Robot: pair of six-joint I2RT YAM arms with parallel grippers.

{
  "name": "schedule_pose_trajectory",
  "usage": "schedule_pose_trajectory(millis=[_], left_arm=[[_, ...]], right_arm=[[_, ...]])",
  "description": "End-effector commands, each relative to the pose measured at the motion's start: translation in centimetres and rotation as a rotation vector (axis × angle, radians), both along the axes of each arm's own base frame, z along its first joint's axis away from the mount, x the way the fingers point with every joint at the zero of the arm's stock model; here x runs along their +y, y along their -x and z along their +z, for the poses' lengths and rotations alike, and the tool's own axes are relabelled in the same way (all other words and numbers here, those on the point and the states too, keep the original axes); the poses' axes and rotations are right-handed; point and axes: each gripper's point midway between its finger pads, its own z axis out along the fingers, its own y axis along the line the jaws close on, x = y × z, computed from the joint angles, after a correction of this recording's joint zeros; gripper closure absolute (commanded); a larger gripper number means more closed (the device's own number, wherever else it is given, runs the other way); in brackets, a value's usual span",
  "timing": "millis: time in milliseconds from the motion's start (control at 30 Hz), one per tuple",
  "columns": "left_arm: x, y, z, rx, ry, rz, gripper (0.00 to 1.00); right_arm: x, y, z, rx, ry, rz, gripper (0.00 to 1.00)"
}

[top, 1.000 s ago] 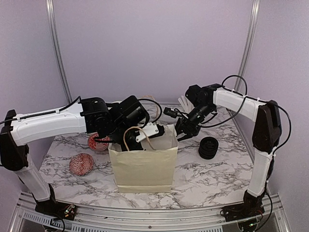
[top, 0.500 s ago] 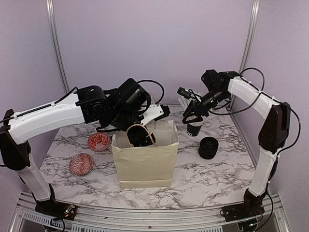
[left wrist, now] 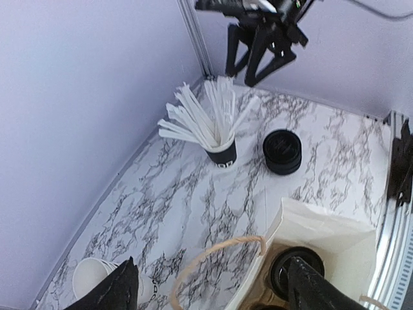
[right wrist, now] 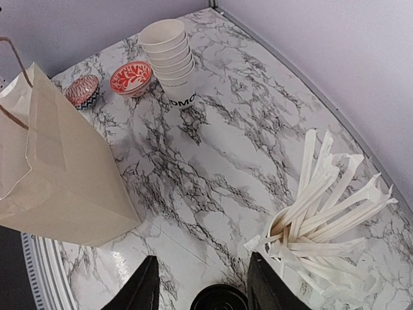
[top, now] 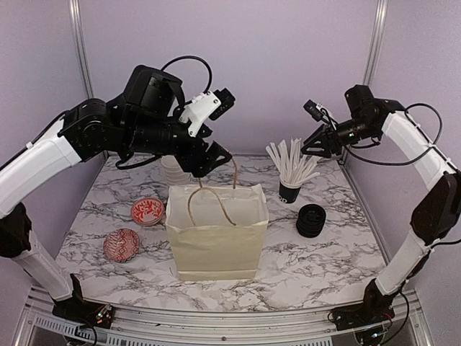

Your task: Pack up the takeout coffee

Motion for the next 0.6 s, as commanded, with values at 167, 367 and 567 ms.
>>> schedule_pose_trajectory(millis=[167, 367, 567], left_arm=[[7.8, 1.4, 10.5, -0.202, 0.507, 0.171, 0.24], [10.4, 0.8, 7.7, -0.183, 0.505, 0.294, 0.21], [11.4, 1.3, 6.8, -0.168, 0.513, 0.300, 0.21]], right_arm=[[-2.7, -2.9, 0.5, -0.165, 0.065, -0.229, 0.71], [-4.0, -5.8, -0.6, -0.185, 0.105, -0.361, 0.71], [-4.1, -8.0, -3.0, -0.116, 0.127, -0.400, 0.66]])
